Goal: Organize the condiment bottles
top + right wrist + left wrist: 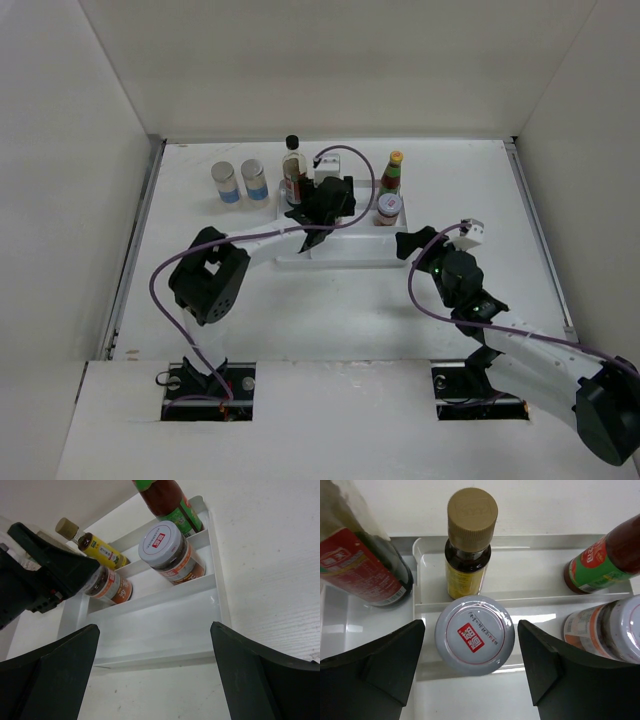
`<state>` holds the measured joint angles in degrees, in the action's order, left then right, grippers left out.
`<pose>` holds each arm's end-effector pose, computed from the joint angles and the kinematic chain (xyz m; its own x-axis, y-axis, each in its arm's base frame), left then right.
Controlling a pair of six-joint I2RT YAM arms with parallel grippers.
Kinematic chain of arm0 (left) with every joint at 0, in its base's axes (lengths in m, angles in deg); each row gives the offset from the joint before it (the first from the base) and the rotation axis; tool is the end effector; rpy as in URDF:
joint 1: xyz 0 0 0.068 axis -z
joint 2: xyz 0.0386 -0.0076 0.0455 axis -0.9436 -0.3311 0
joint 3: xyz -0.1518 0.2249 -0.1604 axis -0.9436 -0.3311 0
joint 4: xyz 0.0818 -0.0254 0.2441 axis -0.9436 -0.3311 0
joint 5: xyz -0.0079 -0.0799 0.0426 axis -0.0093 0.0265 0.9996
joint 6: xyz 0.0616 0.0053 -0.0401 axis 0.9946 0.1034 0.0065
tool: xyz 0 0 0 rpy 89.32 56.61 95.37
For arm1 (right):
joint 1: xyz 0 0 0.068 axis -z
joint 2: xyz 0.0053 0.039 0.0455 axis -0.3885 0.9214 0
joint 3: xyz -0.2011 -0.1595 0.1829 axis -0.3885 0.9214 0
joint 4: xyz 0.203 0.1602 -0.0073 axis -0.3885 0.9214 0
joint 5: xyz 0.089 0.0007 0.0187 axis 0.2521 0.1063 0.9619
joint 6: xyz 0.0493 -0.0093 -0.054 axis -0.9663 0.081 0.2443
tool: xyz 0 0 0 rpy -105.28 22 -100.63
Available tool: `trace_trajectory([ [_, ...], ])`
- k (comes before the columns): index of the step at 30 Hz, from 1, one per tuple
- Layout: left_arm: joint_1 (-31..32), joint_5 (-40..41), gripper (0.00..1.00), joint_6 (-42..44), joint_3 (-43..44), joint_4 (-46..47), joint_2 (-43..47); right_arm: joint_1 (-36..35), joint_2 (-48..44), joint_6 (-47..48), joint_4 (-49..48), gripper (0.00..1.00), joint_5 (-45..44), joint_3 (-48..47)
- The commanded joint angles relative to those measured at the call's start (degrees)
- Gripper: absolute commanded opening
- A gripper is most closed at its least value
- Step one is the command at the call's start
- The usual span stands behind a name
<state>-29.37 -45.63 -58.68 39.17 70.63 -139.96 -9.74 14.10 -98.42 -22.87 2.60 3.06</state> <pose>0.3660 -0.2793 0.2488 -0.4198 -0.0905 -0.9031 0.0627 0.9898 -0.1283 0.1729 0.0805 0.2476 -0.2112 0.5383 -0.8159 -0.0270 0.8312 0.5554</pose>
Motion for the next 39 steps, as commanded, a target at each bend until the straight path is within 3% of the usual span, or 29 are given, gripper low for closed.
trace_trajectory([
  [1, 0.2, 1.5, 0.75, 0.6, -2.5, 3.7, 8.6, 0.6, -1.1, -0.7, -3.4, 1.00, 0.0, 0.1],
  [8, -1.9, 8.7, 0.75, 0.3, -14.1, 7.1, 21.4, 0.5, -0.9, -0.9, -3.5, 1.00, 0.3, 0.1],
  [14, -12.1, 12.9, 0.79, -2.5, -16.0, 6.4, 26.2, 0.3, -0.2, -0.8, -3.5, 1.00, 0.3, -0.3],
  [24, -27.2, 8.7, 0.87, -6.2, -2.3, -4.5, 17.8, -0.4, 3.6, 0.0, -4.2, 1.00, 0.7, -1.6],
  [30, -30.3, 4.5, 0.87, -6.6, 5.4, -10.5, 9.1, -0.8, 4.4, 0.1, -4.2, 1.00, 1.2, -1.8],
  [39, -31.7, 4.4, 0.83, -7.9, 6.6, -10.3, 5.1, -1.0, 5.3, 0.6, -4.3, 1.00, 2.3, -2.5],
])
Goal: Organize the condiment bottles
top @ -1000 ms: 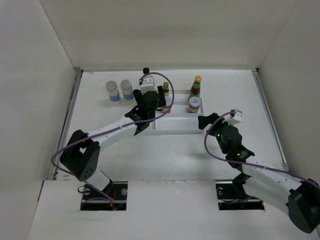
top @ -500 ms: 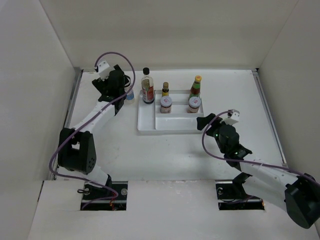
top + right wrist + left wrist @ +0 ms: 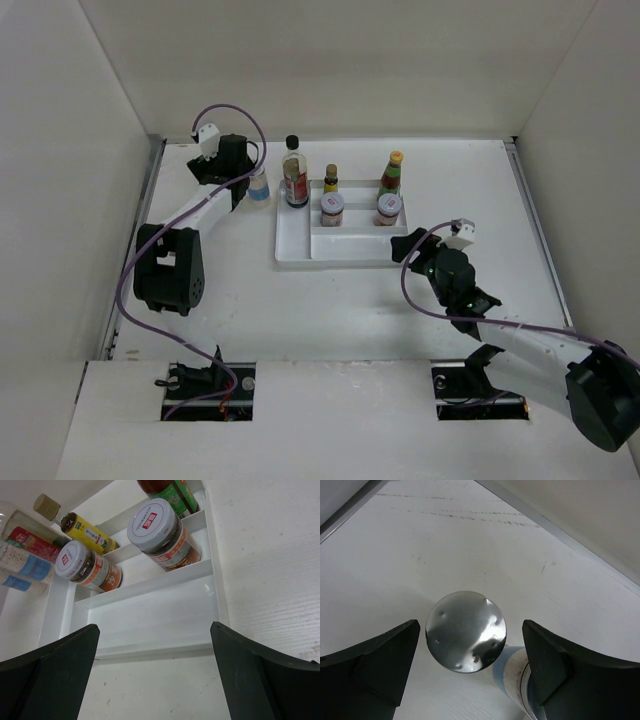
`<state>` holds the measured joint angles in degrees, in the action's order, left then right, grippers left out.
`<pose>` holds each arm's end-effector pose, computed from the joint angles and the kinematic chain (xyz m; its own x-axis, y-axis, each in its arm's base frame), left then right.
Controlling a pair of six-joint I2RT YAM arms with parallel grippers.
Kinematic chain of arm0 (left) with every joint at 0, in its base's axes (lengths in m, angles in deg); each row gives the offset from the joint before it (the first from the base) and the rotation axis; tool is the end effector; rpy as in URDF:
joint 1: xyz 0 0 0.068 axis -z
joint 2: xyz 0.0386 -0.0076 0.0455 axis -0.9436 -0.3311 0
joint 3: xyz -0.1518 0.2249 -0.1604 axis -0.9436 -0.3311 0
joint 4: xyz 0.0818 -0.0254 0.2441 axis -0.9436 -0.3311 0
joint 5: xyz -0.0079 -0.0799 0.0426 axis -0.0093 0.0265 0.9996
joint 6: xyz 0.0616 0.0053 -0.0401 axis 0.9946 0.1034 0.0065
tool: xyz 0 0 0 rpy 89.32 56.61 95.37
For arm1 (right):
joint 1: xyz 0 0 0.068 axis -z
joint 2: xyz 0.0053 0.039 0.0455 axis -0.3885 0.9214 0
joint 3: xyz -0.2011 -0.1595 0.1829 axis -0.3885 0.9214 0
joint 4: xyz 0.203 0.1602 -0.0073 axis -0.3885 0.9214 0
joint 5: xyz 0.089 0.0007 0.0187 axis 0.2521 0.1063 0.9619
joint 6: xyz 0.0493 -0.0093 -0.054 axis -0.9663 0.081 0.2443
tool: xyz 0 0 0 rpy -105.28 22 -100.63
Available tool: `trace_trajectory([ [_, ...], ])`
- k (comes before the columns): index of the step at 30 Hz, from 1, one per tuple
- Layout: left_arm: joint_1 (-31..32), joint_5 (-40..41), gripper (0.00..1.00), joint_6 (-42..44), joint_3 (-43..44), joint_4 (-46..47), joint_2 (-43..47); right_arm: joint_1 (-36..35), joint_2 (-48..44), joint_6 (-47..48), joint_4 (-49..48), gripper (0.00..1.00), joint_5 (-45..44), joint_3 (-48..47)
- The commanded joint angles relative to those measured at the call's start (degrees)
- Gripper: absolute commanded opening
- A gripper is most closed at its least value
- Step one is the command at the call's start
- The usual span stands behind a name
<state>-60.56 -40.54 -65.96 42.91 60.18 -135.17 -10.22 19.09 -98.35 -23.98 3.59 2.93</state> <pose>0.4411 -0.0418 0.2890 -0.2437 -0.3796 -0.8925 -0.5637 0.8043 -0.1882 0.1820 0.0895 0.2356 -0.2709 0.5046 -0.8197 -0.0177 0.8488 0.5284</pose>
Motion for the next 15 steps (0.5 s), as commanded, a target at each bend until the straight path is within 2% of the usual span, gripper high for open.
trace_trajectory([
  [1, -0.6, -0.7, 0.83, -0.5, 3.1, 0.3, -0.2, -0.5, 0.1, 0.7, -3.2, 1.00, 1.1, -2.3],
  [5, -1.4, -1.2, 0.75, -0.5, 4.3, 0.7, -2.0, -0.4, 0.1, -0.1, -3.5, 1.00, 1.5, -1.7],
  [10, -1.9, -2.7, 0.47, 0.1, 1.3, 3.8, -1.2, 0.1, -1.0, 0.1, -3.5, 1.00, 1.4, -1.3],
  [12, -2.2, -2.0, 0.36, 0.0, -1.2, 4.7, 1.2, 0.0, -0.9, -0.1, -3.4, 1.00, 1.8, -1.6],
  [15, -2.2, 0.6, 0.30, 0.1, -8.9, 11.2, 9.1, -0.1, -1.6, 0.4, -3.5, 1.00, 1.1, -1.4],
])
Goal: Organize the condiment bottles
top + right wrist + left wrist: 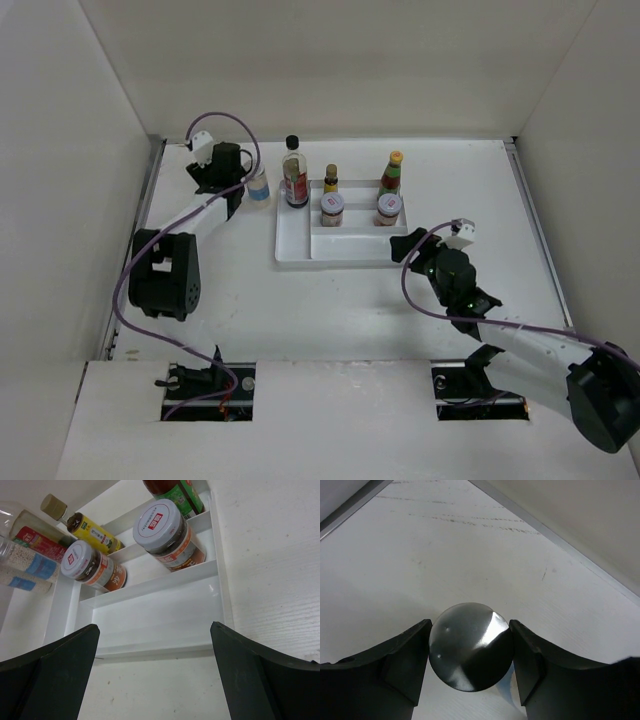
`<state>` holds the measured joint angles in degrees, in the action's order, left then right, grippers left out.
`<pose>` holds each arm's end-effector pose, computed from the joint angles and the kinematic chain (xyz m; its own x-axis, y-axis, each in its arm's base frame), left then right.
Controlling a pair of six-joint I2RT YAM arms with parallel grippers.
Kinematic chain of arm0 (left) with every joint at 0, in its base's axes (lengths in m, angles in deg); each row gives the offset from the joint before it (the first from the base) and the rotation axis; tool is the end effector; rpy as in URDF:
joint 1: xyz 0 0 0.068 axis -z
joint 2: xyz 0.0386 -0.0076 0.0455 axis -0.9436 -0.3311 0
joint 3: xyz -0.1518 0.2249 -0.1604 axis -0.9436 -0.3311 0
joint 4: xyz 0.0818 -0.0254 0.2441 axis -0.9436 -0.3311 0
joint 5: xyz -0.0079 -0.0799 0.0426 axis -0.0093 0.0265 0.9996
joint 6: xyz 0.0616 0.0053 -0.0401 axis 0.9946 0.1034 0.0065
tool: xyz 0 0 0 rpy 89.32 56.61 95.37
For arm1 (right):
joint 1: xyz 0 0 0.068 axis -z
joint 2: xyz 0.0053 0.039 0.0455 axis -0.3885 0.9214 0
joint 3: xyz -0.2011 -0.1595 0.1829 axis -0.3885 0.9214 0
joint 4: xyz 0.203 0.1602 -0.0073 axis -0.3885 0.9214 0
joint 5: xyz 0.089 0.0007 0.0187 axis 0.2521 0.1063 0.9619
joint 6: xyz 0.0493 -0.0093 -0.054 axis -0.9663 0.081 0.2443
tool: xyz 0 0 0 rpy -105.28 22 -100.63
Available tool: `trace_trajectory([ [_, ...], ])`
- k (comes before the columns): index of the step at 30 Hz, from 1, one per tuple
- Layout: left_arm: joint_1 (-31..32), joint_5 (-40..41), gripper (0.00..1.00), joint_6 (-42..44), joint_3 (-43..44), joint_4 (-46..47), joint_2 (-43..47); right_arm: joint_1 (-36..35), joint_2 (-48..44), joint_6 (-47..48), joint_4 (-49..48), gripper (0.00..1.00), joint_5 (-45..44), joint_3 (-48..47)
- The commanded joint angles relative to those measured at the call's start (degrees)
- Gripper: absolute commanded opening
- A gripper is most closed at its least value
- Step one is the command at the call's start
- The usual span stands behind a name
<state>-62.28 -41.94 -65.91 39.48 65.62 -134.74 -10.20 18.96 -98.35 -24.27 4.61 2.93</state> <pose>0.4395 -0.0294 0.2811 -0.2050 -0.3975 -0.8944 -0.5622 0.7959 -0.2249 0.1817 0.0904 0.2365 -0.2764 0.5061 -0.8170 -0.0341 0.8444 0.5346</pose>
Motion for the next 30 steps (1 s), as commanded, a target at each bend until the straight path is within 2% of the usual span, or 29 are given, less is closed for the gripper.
trace_trajectory([
  [1, -0.3, 3.0, 0.30, 0.3, -8.3, 7.7, 12.2, 0.0, -1.6, 0.0, -3.3, 1.00, 0.2, -1.1],
  [6, 3.9, 5.3, 0.30, 1.3, -18.5, 9.2, 28.4, -0.1, -2.1, 0.1, -2.9, 1.00, 0.1, -1.4],
  [9, 10.6, 4.9, 0.30, 1.7, -21.5, 6.6, 33.7, 0.2, -3.1, -0.6, -3.3, 1.00, -0.6, -0.3],
  [12, 18.2, 4.8, 0.30, 1.8, -22.3, 4.9, 35.3, 0.1, -4.6, -0.7, -3.1, 1.00, -0.8, -0.2],
  [16, 27.1, 4.1, 0.30, 1.8, -19.2, 4.6, 31.5, 0.4, -5.3, -0.8, -3.3, 1.00, -2.7, 0.6],
  [20, 33.1, 2.2, 0.30, 1.8, -15.4, 7.1, 26.5, 0.2, -6.6, -0.7, -2.8, 1.00, -3.1, 0.7],
  [24, 36.1, -1.7, 0.29, 1.8, -11.7, 9.9, 21.8, 0.8, -6.1, -1.3, -3.0, 1.00, -2.8, 1.0],
  [30, 38.0, -2.7, 0.29, 1.6, -10.1, 9.6, 15.9, 1.2, -6.4, -1.3, -2.9, 1.00, -2.5, 1.1],
])
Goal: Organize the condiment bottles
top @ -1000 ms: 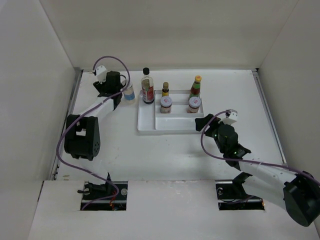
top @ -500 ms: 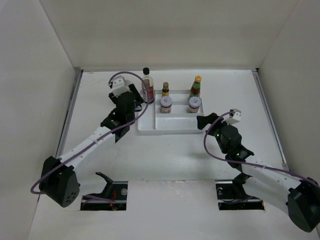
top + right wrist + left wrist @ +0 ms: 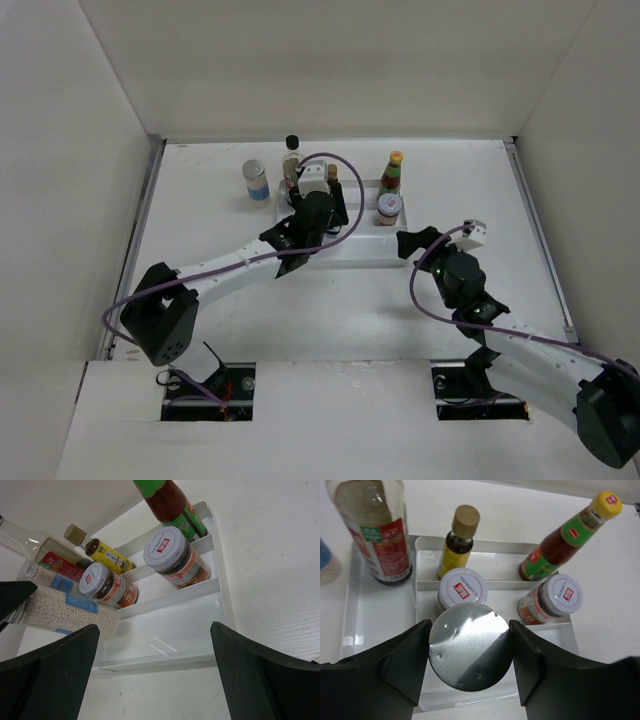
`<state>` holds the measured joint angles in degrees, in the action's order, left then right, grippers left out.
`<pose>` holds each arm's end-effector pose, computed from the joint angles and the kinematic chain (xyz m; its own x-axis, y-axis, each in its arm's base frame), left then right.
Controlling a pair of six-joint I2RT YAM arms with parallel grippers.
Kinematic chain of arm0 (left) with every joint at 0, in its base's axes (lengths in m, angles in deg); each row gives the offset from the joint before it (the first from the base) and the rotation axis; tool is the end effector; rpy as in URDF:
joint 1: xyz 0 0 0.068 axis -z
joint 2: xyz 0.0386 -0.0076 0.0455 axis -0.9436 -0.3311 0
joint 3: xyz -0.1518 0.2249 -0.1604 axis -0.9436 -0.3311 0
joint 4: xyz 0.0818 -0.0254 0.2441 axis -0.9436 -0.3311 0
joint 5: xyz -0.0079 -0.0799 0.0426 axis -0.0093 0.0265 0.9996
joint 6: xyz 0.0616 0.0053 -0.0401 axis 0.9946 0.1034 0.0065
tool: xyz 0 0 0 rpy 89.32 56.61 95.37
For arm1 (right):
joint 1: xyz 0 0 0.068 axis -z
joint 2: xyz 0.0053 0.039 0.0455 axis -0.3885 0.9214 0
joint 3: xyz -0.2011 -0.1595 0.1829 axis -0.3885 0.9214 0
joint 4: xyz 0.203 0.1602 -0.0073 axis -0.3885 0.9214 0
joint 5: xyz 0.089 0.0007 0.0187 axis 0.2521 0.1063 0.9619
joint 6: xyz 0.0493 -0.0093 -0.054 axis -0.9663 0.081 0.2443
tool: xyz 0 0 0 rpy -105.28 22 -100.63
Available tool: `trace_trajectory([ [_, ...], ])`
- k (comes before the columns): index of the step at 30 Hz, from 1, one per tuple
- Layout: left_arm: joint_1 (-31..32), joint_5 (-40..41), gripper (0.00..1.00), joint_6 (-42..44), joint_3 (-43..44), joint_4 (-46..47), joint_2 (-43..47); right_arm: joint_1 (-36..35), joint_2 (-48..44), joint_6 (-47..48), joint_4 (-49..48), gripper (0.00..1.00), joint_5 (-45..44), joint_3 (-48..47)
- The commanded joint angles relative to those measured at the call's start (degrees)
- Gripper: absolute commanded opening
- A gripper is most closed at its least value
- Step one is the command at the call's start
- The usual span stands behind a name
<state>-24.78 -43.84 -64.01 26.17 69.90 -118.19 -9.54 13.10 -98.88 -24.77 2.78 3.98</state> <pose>0.2762 -0.2370 0.3170 -0.3351 -0.2411 -0.9108 0.1009 0.9519 -0.2892 0.1703 0.0783 0.2489 -0.1878 0.5604 -0.8067 -0.0414 0.8160 0.5765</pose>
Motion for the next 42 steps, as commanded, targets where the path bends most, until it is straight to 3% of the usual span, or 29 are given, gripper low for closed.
trace_trajectory([
  [1, 0.8, -0.9, 0.29, -0.5, 3.0, 5.2, -1.2, 0.5, -0.5, -0.7, -2.2, 1.00, -0.4, -0.2],
  [11, 2.2, -1.5, 0.32, -0.6, 2.6, 2.2, -5.1, 0.6, -0.1, -0.4, -2.2, 1.00, -0.5, -0.5],
  [13, 2.1, -1.7, 0.39, -0.6, 2.5, 1.6, -6.0, 0.9, 0.0, -0.8, -2.5, 1.00, 0.0, -0.1],
  [16, 2.3, -1.1, 0.60, -0.6, 2.1, 0.2, -5.8, 0.7, 0.2, -0.4, -2.2, 1.00, -0.3, -0.5],
  [18, 2.2, -0.4, 0.68, -0.6, 1.6, 0.0, -4.3, 0.7, 0.0, -0.3, -2.2, 1.00, -0.7, -0.3],
  [23, 2.1, 1.5, 0.77, 0.4, 0.5, 0.0, 0.8, 0.7, 0.3, -0.4, -2.2, 1.00, -0.5, -0.6],
  [28, 0.6, 2.6, 0.78, 1.6, -1.2, 0.0, 6.5, 0.7, 0.4, -0.5, -2.2, 1.00, 0.0, -0.5],
  [35, -9.0, 5.4, 0.79, 1.6, -5.7, 0.6, 16.0, 0.6, 1.0, -0.7, -2.4, 1.00, 0.3, -0.5],
  [42, -22.5, 1.3, 0.85, 0.1, -3.6, 1.5, 9.9, 0.6, 0.8, -0.6, -2.5, 1.00, 0.2, -0.5],
])
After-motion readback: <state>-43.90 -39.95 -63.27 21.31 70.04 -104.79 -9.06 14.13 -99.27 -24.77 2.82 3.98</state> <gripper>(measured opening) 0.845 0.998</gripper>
